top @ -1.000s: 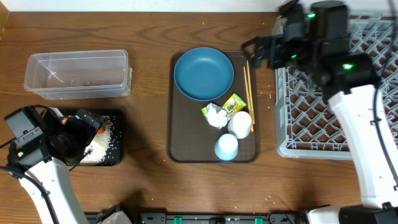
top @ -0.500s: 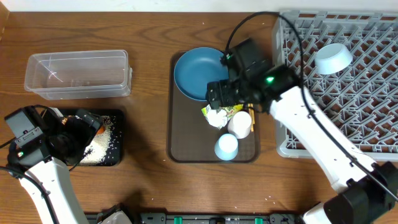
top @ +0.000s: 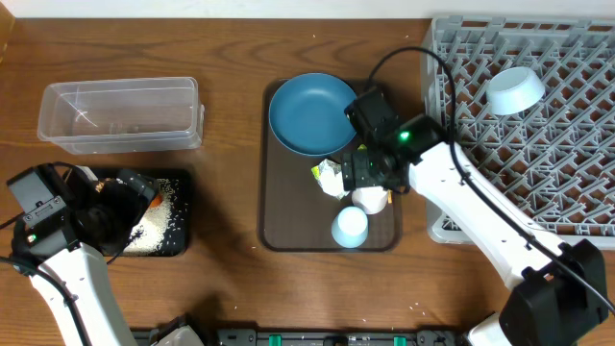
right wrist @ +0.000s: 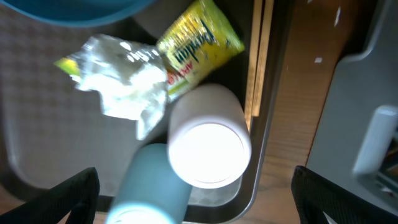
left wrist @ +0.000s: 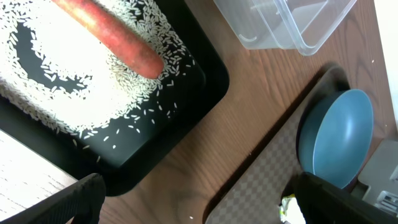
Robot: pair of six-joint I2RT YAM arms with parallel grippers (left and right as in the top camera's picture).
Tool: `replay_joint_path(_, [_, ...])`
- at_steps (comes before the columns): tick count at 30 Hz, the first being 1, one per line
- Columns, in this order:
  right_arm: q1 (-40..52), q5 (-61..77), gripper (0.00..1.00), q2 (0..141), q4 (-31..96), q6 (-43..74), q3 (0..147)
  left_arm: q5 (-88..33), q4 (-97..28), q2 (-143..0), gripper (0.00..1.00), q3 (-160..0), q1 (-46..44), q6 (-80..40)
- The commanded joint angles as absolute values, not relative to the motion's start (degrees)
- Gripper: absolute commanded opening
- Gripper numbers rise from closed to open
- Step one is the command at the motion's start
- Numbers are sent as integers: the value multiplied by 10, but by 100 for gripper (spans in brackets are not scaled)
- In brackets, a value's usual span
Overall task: Sort waste into correct bins and load items into the dishwasher rack
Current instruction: 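Lower the right gripper onto the white cup and grasp it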
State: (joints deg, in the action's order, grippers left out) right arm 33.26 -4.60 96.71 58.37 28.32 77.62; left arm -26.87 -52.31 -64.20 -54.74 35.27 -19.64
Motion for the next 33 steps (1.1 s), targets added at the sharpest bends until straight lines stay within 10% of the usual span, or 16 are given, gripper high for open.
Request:
replay_joint_path(1, [339, -56, 93, 967, 561, 309, 738, -274, -524, -643, 98, -549, 356, -191])
replay_joint_path(17, [339, -74, 89, 967, 396, 313, 618, -274, -524, -643, 98, -549, 356, -192])
replay_joint_path(33, [339, -90, 60, 967, 370, 313, 602, -274, -524, -643, 98, -549, 356, -191])
